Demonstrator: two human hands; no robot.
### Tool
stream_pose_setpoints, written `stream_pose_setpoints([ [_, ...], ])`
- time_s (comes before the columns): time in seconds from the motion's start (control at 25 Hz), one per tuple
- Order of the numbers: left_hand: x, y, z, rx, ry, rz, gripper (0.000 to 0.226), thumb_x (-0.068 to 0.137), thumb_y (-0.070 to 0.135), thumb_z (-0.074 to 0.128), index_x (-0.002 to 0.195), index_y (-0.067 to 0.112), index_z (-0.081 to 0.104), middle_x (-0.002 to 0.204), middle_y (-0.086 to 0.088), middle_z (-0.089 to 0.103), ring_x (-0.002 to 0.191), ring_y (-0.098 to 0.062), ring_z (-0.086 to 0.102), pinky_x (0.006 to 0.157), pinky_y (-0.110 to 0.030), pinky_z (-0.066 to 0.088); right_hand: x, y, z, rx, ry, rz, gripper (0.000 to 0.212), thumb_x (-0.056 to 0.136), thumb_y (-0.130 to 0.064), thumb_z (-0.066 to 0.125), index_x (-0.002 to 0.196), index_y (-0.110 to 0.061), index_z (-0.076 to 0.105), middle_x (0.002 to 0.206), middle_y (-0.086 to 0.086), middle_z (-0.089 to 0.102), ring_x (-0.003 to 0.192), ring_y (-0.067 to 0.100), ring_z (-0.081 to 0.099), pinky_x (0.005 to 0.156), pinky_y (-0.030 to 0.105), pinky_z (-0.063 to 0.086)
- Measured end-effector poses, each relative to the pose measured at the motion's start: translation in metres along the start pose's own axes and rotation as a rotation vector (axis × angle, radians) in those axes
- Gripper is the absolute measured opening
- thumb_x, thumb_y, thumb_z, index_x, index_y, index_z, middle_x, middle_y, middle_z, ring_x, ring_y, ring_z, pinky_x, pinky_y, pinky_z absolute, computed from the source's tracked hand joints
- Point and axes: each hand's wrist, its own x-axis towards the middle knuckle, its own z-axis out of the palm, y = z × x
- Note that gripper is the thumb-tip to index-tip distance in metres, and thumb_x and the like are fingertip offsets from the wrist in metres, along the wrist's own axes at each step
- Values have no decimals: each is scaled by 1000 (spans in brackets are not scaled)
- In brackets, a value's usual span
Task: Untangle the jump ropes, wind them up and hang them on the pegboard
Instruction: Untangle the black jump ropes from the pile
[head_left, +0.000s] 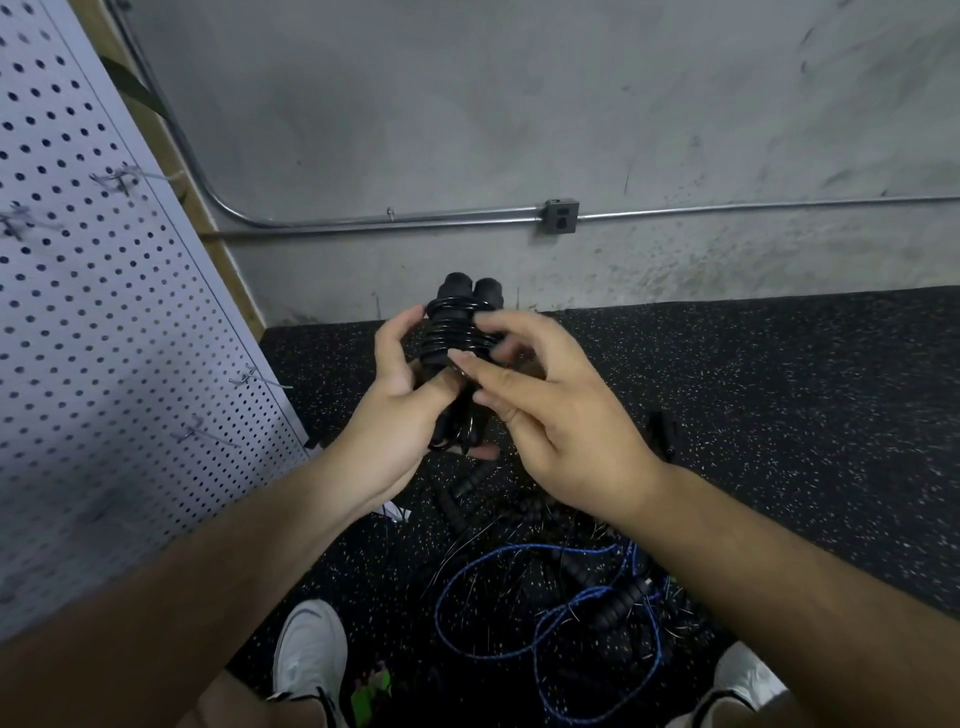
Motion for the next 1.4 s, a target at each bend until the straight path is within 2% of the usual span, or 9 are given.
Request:
stream_pose_setpoints([
  [0.16, -1, -3, 0, 68, -105, 45, 69, 99, -2, 52, 142, 50, 36, 131, -1, 64, 111, -16, 69, 78, -38, 60, 2, -3, -2, 189, 3, 90, 40, 90, -7, 74, 129, -10, 68, 118, -1, 71, 116, 21, 56, 103, 25, 44],
  [0.4, 3, -6, 0, 80, -180, 90, 57, 101, 1, 51, 146, 35, 47, 133, 12, 65, 123, -6, 61, 89, -19, 53, 4, -4, -7, 241, 47, 216, 33, 87, -14, 78, 119, -12, 73, 110, -4, 72, 110, 14, 63, 100, 35, 50],
  [0.6, 6, -4, -8, -3, -156, 43, 72, 88, -11, 48, 141, 38, 53, 130, -9, 65, 110, -36, 67, 79, -64, 58, 2, 3, -16, 258, 67, 269, 24, 88, -7, 76, 112, -8, 75, 105, 0, 72, 100, 11, 68, 91, 24, 54],
  [0.76, 7, -5, -11, -69, -218, 53, 81, 81, -11, 58, 144, 38, 49, 129, -20, 64, 108, -35, 67, 82, -64, 57, -3, 10, -22, 113, 26, 262, 18, 93, -12, 71, 110, -9, 77, 99, -1, 69, 90, 12, 67, 79, 33, 56],
  [0.84, 9, -6, -13, -77, -236, 48, 81, 87, -16, 58, 147, 38, 47, 130, -21, 64, 115, -38, 64, 91, -69, 51, -6, 11, -22, -15, -14, 227, 19, 96, -16, 66, 110, -9, 77, 97, -1, 67, 81, 5, 62, 69, 24, 53],
  [0.92, 8, -7, -13, -70, -236, 50, 81, 88, -17, 58, 149, 36, 44, 128, -18, 66, 121, -36, 63, 99, -64, 50, -7, 11, -23, -115, -42, 186, 20, 98, -17, 63, 108, -7, 77, 96, -1, 65, 79, -8, 56, 68, 11, 46],
  [0.96, 8, -7, -12, -63, -236, 54, 81, 87, -14, 59, 149, 34, 43, 127, -16, 68, 121, -33, 63, 102, -57, 51, -7, 10, -23, -150, -45, 168, 21, 98, -17, 62, 108, -7, 77, 96, 0, 65, 80, -9, 56, 69, 12, 49],
  [1.12, 8, -7, -11, 9, -258, 86, 83, 84, -10, 67, 151, 33, 40, 136, -12, 63, 125, -27, 61, 107, -41, 49, -6, 6, -21, -294, -39, 81, 21, 97, -14, 61, 104, -5, 78, 89, 5, 65, 82, 23, 62, 66, 39, 57],
  [1.4, 7, -9, -9, 154, -249, 119, 83, 84, -6, 58, 153, 32, 33, 143, -3, 55, 122, -16, 60, 103, -36, 48, -3, 1, -9, -421, -85, 55, 14, 84, 2, 70, 97, -1, 75, 83, 9, 63, 74, 31, 60, 62, 43, 57],
])
